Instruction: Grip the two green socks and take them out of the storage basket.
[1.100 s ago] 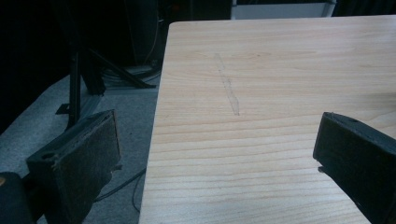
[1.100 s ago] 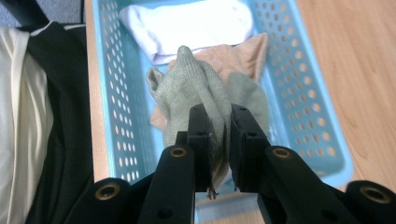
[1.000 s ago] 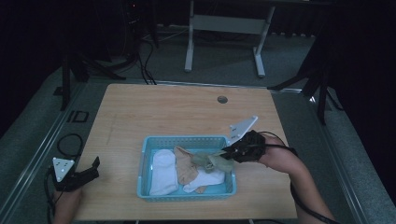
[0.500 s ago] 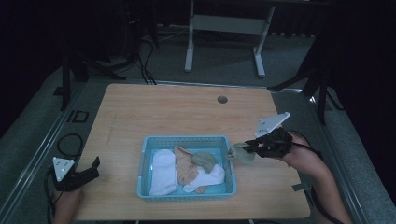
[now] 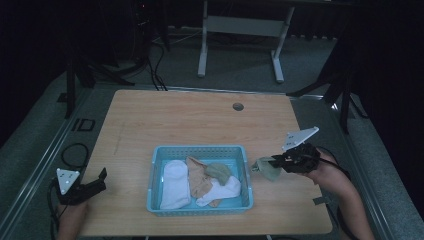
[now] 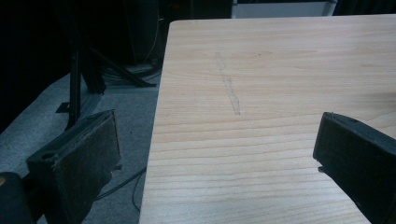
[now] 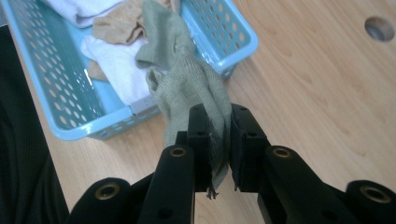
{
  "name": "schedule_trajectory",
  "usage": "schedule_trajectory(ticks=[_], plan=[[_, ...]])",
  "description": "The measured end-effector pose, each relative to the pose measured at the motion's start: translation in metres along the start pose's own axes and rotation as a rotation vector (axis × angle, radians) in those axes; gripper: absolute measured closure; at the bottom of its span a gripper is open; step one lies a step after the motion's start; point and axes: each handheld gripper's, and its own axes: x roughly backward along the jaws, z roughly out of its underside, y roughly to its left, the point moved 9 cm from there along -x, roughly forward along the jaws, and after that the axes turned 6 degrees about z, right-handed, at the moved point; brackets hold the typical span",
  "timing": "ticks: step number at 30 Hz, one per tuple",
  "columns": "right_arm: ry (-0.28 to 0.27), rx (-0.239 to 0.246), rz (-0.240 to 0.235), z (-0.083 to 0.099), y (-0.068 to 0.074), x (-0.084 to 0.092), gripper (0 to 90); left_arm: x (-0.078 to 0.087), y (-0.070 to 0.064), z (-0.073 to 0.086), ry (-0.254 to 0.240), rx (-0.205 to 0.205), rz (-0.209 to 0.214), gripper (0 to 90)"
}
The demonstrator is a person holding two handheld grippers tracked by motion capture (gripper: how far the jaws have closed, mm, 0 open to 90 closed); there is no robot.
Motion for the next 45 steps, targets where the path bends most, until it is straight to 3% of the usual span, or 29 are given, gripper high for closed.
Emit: schedule_trajectory(ticks=[8, 15, 24, 33, 38, 45], plan=[[0.013, -0.057, -0.011, 0.026, -0.002, -0.014, 79.6, 0.000, 0.000, 0.000, 0.001, -0.001, 0.001, 0.3], [0.038, -0.133, -0.043, 0.059, 0.002, -0.037, 79.5, 0.000, 0.000, 0.000, 0.003, -0.001, 0.000, 0.3], [0.079, -0.171, -0.056, 0.086, 0.009, -0.059, 79.3, 0.000, 0.000, 0.000, 0.004, -0.002, 0.002, 0.3], [0.072, -0.218, -0.076, 0.098, 0.013, -0.073, 79.1, 0.000, 0.000, 0.000, 0.002, -0.002, 0.000, 0.3], [0.094, -0.239, -0.072, 0.109, 0.013, -0.082, 77.4, 0.000, 0.000, 0.000, 0.001, -0.002, 0.000, 0.3], [0.138, -0.227, -0.040, 0.108, 0.008, -0.079, 61.3, 0.000, 0.000, 0.000, 0.003, -0.003, 0.000, 0.3]])
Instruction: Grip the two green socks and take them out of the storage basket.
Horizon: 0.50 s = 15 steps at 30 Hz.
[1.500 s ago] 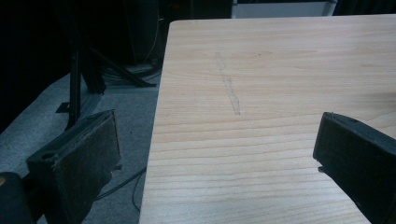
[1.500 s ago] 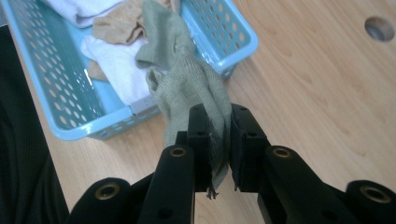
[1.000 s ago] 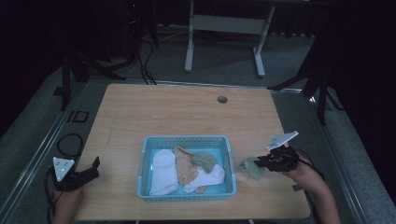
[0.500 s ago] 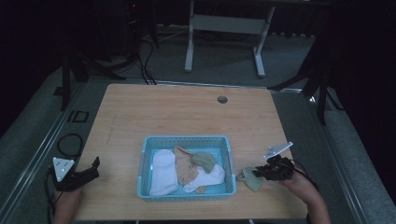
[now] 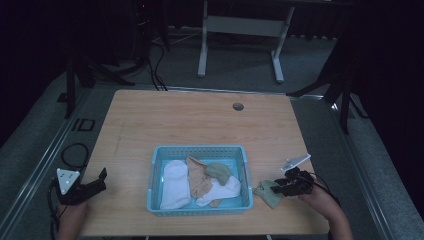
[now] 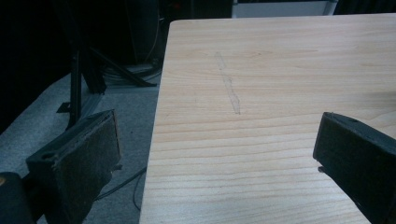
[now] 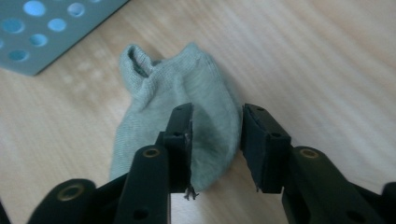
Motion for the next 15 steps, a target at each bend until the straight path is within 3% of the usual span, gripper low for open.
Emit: schedule_trajectory(ticks=[10, 15], plan=[[-0.039, 0.046, 0.032, -0.028, -0.004, 0.029, 57.5, 0.000, 0.000, 0.000, -0.001, 0.000, -0.002, 0.3], [-0.083, 0.044, 0.039, -0.044, -0.003, 0.041, 57.5, 0.000, 0.000, 0.000, 0.000, 0.000, -0.001, 0.4]])
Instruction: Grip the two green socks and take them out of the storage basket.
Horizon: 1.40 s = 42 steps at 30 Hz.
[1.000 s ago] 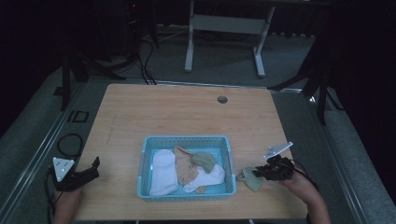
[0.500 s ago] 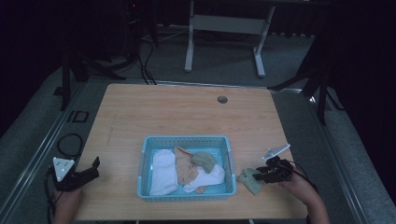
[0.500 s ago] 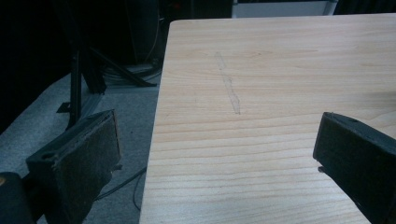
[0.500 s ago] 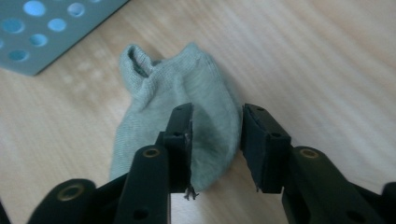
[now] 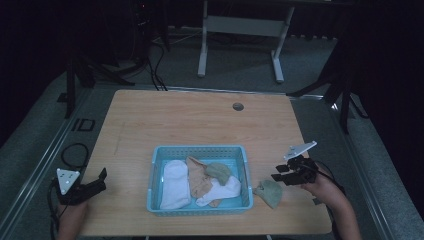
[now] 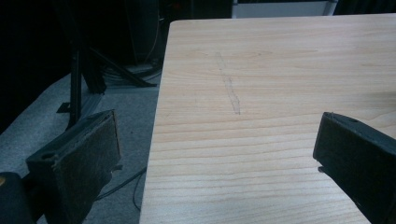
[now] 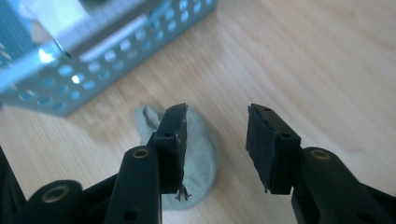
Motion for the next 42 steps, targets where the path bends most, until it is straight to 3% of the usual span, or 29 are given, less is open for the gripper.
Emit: schedule_trajectory(ticks=[15, 22, 31, 38, 42], plan=[[-0.045, 0.057, -0.029, -0.054, 0.016, 0.016, 56.5, 0.000, 0.000, 0.000, 0.000, 0.000, 0.000, 0.3], [-0.045, 0.088, -0.054, -0.072, 0.026, 0.015, 54.8, 0.000, 0.000, 0.000, -0.001, 0.001, 0.001, 0.3], [-0.025, 0.155, -0.088, -0.094, 0.048, 0.002, 54.0, 0.000, 0.000, 0.000, 0.000, 0.000, 0.002, 0.3], [-0.024, 0.179, -0.109, -0.105, 0.058, -0.008, 54.1, 0.000, 0.000, 0.000, -0.002, 0.001, 0.005, 0.4], [-0.021, 0.198, -0.141, -0.111, 0.071, -0.022, 54.1, 0.000, 0.000, 0.000, -0.001, 0.001, 0.006, 0.3]])
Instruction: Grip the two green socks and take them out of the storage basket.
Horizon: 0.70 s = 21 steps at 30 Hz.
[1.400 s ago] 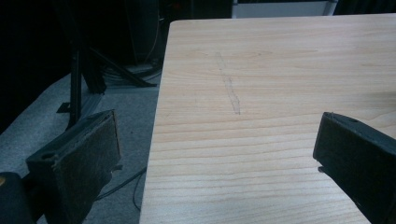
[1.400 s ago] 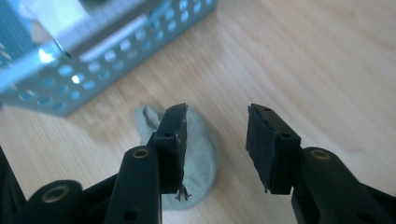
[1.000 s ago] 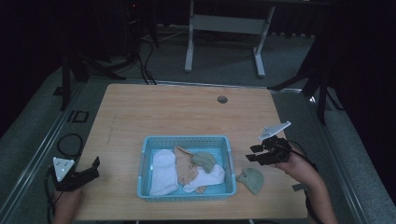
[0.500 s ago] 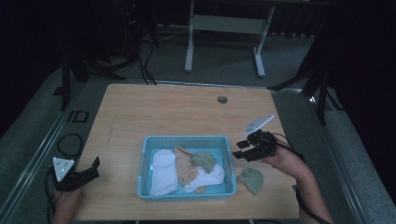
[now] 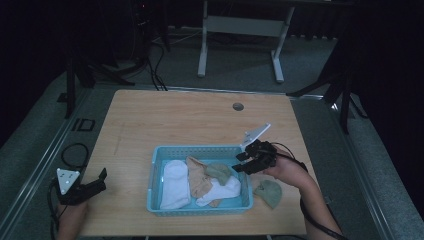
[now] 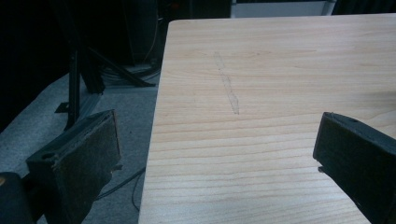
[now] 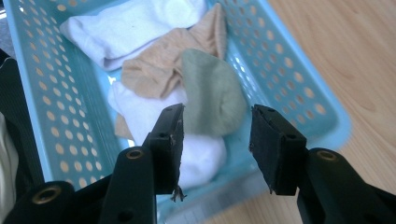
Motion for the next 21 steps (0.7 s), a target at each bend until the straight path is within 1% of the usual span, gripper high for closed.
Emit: schedule_trajectory(ticks=[1, 2, 7, 9, 10, 15, 16, 21], plan=[[0.004, 0.002, -0.008, -0.001, 0.002, -0.004, 54.1, 0.000, 0.000, 0.000, 0.000, 0.000, 0.001, 0.3], [0.004, 0.002, -0.008, -0.001, 0.002, -0.004, 54.1, 0.000, 0.000, 0.000, 0.000, 0.000, 0.001, 0.3], [0.040, 0.017, -0.031, -0.005, 0.010, -0.025, 54.1, 0.000, 0.000, 0.000, -0.003, 0.001, 0.002, 0.3], [0.045, 0.017, -0.037, -0.006, 0.011, -0.028, 54.1, 0.000, 0.000, 0.000, -0.003, -0.001, 0.003, 0.4], [0.057, 0.023, -0.044, -0.008, 0.014, -0.035, 54.1, 0.000, 0.000, 0.000, -0.003, -0.001, 0.003, 0.3], [0.079, 0.032, -0.056, -0.009, 0.017, -0.047, 53.9, 0.000, 0.000, 0.000, -0.003, 0.000, 0.004, 0.3], [0.090, 0.029, -0.066, -0.008, 0.018, -0.053, 53.8, 0.000, 0.000, 0.000, -0.003, 0.000, 0.004, 0.4], [0.106, 0.031, -0.075, -0.008, 0.020, -0.064, 53.8, 0.000, 0.000, 0.000, -0.003, -0.001, 0.005, 0.3]])
